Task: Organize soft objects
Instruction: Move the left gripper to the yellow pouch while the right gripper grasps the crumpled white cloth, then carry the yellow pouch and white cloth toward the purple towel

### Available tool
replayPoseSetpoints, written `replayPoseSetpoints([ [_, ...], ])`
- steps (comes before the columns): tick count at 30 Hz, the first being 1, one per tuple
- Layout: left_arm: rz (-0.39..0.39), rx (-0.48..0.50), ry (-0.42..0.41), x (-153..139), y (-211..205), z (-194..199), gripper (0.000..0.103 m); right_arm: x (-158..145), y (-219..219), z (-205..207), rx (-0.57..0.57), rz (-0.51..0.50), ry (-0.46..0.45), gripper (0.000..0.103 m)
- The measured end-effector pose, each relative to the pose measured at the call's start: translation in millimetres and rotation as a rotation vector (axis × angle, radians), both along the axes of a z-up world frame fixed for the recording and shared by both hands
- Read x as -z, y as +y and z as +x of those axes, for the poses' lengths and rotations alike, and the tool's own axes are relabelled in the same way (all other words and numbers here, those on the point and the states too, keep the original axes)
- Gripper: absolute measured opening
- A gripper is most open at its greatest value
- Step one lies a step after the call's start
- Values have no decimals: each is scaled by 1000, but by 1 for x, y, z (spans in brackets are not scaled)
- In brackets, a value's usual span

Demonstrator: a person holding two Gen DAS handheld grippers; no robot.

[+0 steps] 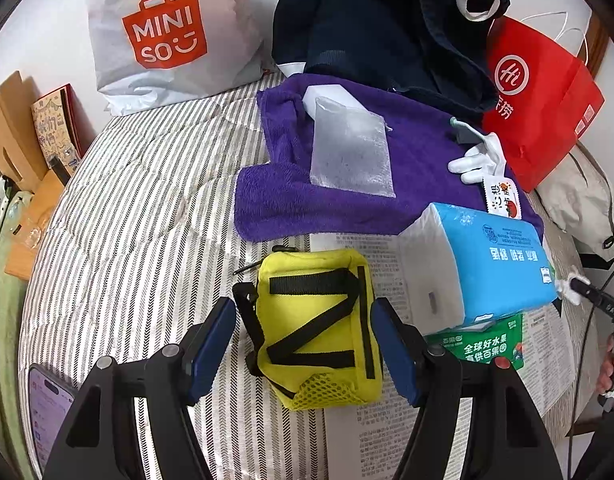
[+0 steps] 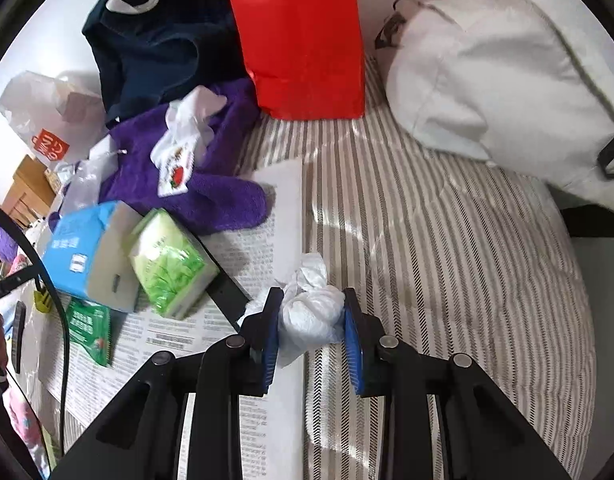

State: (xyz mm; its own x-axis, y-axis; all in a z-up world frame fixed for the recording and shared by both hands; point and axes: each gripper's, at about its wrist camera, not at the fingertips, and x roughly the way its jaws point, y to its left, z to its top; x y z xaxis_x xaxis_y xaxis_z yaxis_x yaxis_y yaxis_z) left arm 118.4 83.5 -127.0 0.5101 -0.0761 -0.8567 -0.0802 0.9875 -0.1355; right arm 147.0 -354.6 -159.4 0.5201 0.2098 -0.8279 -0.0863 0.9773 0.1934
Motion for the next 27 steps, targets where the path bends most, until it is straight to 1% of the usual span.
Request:
replayPoseSetpoints([
  [3, -7, 9, -2, 2, 0, 0, 69, -6, 5, -1, -7, -3, -6, 29],
  [4, -8, 15, -1, 3, -1, 1, 72, -7, 7, -2, -9, -4, -5, 29],
  [6, -7, 27, 1, 5, -4, 2, 75, -8, 10, -4, -18, -1, -1, 29],
  [9, -5, 52, 4, 9, -11, 4, 83, -10, 16, -9, -25, 5, -6, 29],
  [12, 30, 61, 32, 18, -18, 8, 83, -11, 20, -11, -31, 16, -9, 29],
  [14, 37, 70, 53, 25, -22, 11, 83, -13, 23, -12, -37, 14, -9, 29],
  [18, 107, 71, 86, 37, -30, 14, 84, -14, 26, -14, -45, 16, -9, 29],
  [20, 115, 61, 78, 38, -30, 15, 81, -15, 26, -14, -44, 22, -10, 29],
  [23, 82, 50, 65, 37, -26, 14, 70, -15, 26, -14, -45, 25, -11, 29],
  [24, 71, 48, 61, 35, -24, 13, 64, -15, 27, -14, -46, 26, -11, 29],
  [27, 33, 44, 50, 30, -16, 12, 58, -17, 29, -14, -53, 28, -14, 29],
])
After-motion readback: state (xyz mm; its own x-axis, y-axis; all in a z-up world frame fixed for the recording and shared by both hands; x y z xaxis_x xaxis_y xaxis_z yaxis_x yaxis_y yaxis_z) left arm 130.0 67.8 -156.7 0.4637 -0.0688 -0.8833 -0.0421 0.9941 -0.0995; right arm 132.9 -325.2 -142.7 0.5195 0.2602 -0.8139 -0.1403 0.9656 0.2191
